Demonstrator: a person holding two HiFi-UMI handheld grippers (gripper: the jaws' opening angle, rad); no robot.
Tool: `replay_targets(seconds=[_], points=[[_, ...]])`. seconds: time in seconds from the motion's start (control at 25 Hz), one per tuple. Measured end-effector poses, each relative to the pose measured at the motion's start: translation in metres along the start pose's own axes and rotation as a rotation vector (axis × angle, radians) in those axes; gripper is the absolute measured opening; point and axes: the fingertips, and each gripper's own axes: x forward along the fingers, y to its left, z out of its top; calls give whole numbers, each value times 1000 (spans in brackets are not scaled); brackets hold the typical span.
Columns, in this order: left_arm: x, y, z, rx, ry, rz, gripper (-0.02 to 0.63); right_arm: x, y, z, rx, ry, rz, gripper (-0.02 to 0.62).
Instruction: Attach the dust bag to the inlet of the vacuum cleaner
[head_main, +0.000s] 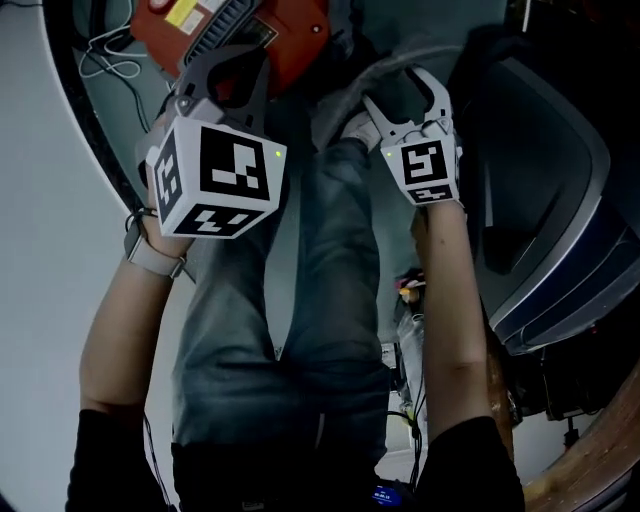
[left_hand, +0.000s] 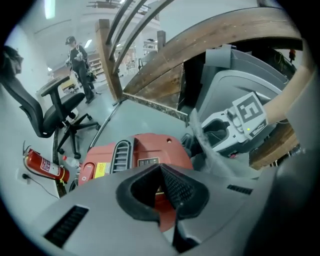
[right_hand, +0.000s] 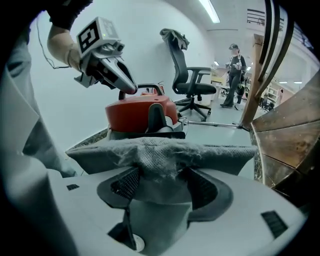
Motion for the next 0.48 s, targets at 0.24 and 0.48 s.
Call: replay_targets(seconds=[0.24,0.48], points=[[14,-7,-3,95,69,-4,14,11,0,0,-26,11,35,291],[15,-5,2,-207,28,-133,12,15,-3,-1,-33,89,112,308]])
